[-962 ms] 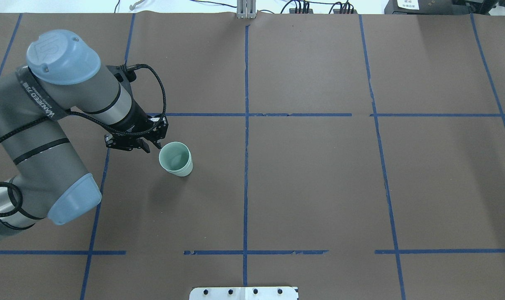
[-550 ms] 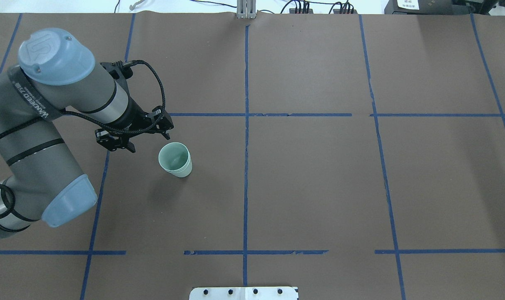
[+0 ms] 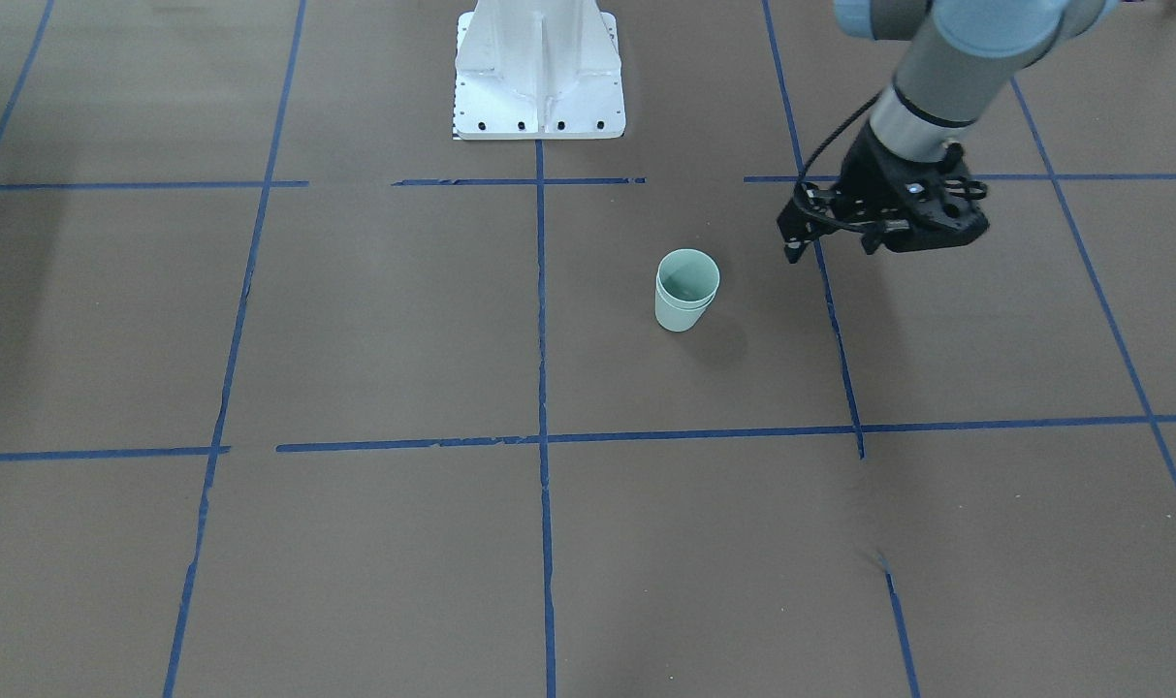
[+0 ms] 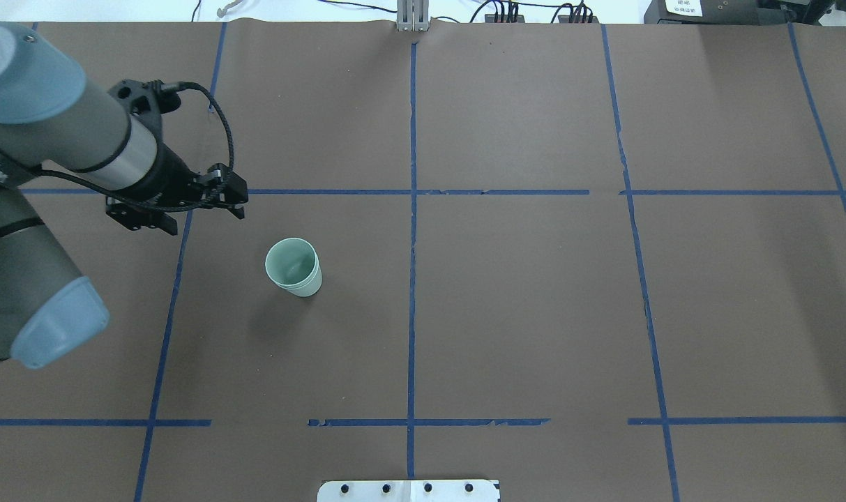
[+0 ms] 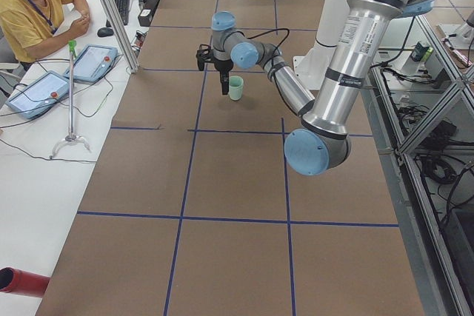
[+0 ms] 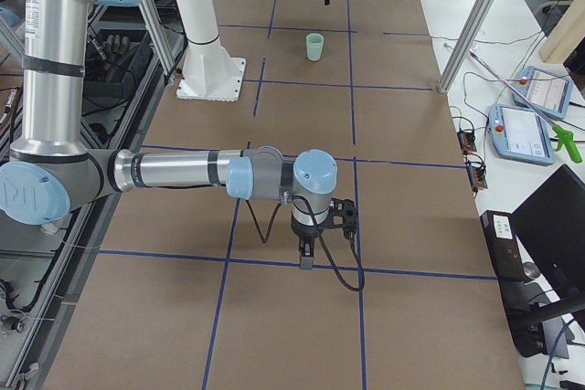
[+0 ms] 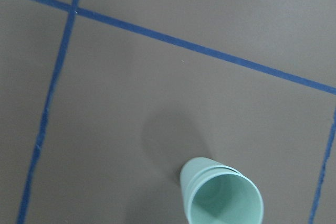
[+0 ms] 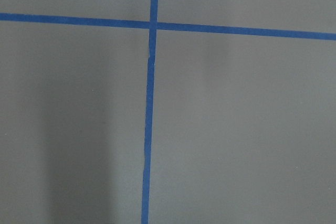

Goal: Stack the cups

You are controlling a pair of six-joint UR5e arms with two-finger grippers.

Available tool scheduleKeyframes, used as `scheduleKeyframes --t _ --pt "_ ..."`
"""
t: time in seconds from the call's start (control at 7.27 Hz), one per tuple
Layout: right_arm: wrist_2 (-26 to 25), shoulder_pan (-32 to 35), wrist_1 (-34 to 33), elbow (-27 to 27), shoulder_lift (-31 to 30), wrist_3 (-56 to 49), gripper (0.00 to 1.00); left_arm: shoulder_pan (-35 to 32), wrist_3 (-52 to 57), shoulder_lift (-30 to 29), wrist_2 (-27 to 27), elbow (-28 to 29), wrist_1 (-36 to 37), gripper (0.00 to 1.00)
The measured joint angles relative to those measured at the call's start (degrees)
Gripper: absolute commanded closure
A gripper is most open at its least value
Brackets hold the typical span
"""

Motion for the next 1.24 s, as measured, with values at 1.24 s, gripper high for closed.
scheduleKeyframes --t 1.24 --pt "0.00 -0.02 0.00 0.00 0.02 0.00 0.00 -39.87 64.84 23.64 -8.53 18.24 0.30 0.00"
